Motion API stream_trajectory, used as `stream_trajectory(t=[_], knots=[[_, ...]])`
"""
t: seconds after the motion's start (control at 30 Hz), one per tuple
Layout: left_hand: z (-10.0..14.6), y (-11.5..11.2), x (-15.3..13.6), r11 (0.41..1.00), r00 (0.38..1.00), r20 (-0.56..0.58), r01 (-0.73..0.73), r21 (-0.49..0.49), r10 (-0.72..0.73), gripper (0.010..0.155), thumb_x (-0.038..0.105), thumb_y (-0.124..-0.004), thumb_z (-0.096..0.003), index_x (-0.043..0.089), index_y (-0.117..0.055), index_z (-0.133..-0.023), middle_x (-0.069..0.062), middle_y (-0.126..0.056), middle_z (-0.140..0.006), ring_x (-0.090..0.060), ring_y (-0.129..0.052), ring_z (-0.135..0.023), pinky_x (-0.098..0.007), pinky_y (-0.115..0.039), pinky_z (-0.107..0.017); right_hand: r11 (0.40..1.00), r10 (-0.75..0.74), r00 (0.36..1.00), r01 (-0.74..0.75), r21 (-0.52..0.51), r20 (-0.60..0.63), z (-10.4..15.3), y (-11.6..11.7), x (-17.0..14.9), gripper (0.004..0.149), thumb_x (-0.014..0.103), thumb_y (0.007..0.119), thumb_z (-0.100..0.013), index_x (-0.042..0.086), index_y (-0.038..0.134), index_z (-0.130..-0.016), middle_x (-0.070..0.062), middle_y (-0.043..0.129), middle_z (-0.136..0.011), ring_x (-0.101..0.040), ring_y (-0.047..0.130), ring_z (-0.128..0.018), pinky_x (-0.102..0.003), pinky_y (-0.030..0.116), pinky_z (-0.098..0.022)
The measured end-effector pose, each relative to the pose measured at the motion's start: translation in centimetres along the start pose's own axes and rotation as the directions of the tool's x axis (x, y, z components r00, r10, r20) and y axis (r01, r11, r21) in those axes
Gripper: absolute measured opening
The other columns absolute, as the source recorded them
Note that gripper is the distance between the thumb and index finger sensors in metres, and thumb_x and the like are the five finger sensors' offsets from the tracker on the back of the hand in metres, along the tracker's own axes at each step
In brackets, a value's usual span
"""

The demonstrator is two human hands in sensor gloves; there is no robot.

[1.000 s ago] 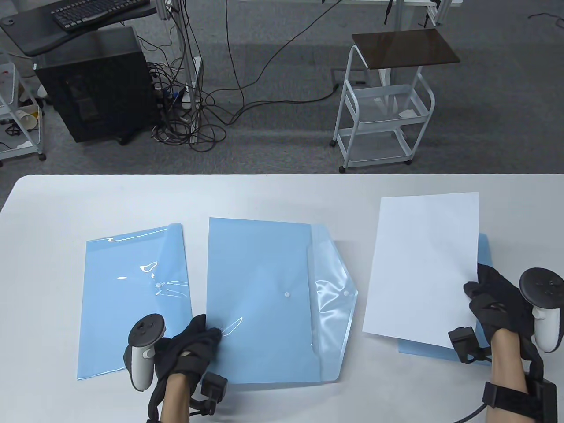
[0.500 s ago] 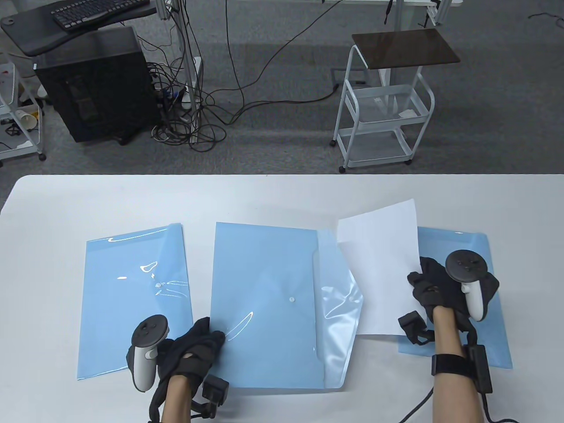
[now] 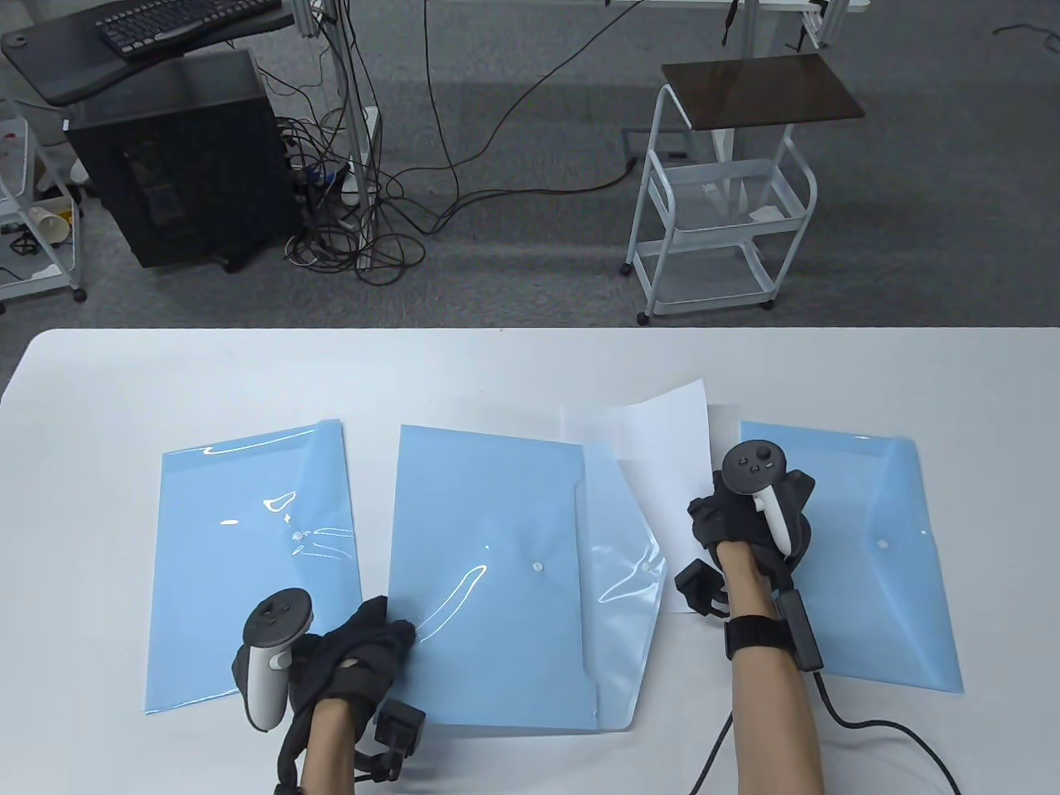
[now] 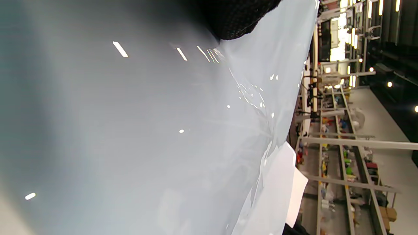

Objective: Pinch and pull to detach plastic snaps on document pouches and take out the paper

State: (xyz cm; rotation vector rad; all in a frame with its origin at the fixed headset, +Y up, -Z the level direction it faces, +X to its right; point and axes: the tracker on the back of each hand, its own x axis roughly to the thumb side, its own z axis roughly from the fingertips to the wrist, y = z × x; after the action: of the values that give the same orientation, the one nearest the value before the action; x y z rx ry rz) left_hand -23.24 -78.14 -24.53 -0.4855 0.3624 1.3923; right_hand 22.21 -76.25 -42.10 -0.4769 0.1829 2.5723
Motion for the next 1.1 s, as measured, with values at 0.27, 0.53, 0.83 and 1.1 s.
stream_trajectory(t=[0.27, 0.53, 0.83, 1.1], knots=[[-0.1, 0.0, 0.0, 1.000, 1.000, -0.005, 0.003, 0.005, -0.003, 0.047, 0.021, -0.071, -0.0551, 0.013, -0.061, -0.100, -0.008, -0.091, -0.083, -0.024, -0.104, -0.049, -0.035, -0.092, -0.035, 0.964, 0.247, 0.966, -0.253, -0.079, -0.071, 0.3, 1.0, 0.7, 0.071, 0.034, 0.095, -0.045, -0.005, 0.071, -0.099, -0.017, 0.102, -0.069, -0.030, 0.107, -0.037, -0.044, 0.094, -0.021], [-0.1, -0.1, 0.0, 1.000, 1.000, 0.008, -0.015, -0.003, 0.015, 0.047, 0.021, -0.071, -0.0553, 0.013, -0.061, -0.100, -0.008, -0.091, -0.083, -0.024, -0.104, -0.049, -0.035, -0.092, -0.035, 0.889, 0.427, 0.899, -0.437, -0.136, -0.097, 1.2, 0.8, 1.3, 0.081, 0.043, 0.091, -0.045, -0.004, 0.062, -0.105, -0.022, 0.096, -0.080, -0.035, 0.104, -0.045, -0.049, 0.091, -0.028], [0.4, -0.3, 0.2, 0.997, 0.997, 0.053, -0.062, -0.034, 0.064, 0.047, 0.021, -0.071, -0.0554, 0.013, -0.061, -0.100, -0.008, -0.091, -0.083, -0.024, -0.104, -0.049, -0.035, -0.092, -0.035, 0.940, 0.258, 0.966, -0.247, -0.234, 0.018, 5.1, -3.6, 1.4, 0.066, 0.036, 0.074, -0.057, -0.001, 0.055, -0.109, -0.034, 0.073, -0.103, -0.056, 0.086, -0.077, -0.065, 0.079, -0.047], [0.9, -0.9, 0.4, 0.992, 0.990, 0.102, -0.086, -0.088, 0.094, 0.046, 0.021, -0.070, -0.0557, 0.014, -0.060, -0.100, -0.007, -0.091, -0.084, -0.024, -0.104, -0.050, -0.035, -0.092, -0.036, 0.918, -0.366, 0.927, 0.346, 0.192, 0.081, 8.6, -3.8, -1.8, 0.046, 0.011, 0.070, -0.055, 0.006, 0.073, -0.101, -0.033, 0.086, -0.094, -0.053, 0.095, -0.068, -0.063, 0.083, -0.043]])
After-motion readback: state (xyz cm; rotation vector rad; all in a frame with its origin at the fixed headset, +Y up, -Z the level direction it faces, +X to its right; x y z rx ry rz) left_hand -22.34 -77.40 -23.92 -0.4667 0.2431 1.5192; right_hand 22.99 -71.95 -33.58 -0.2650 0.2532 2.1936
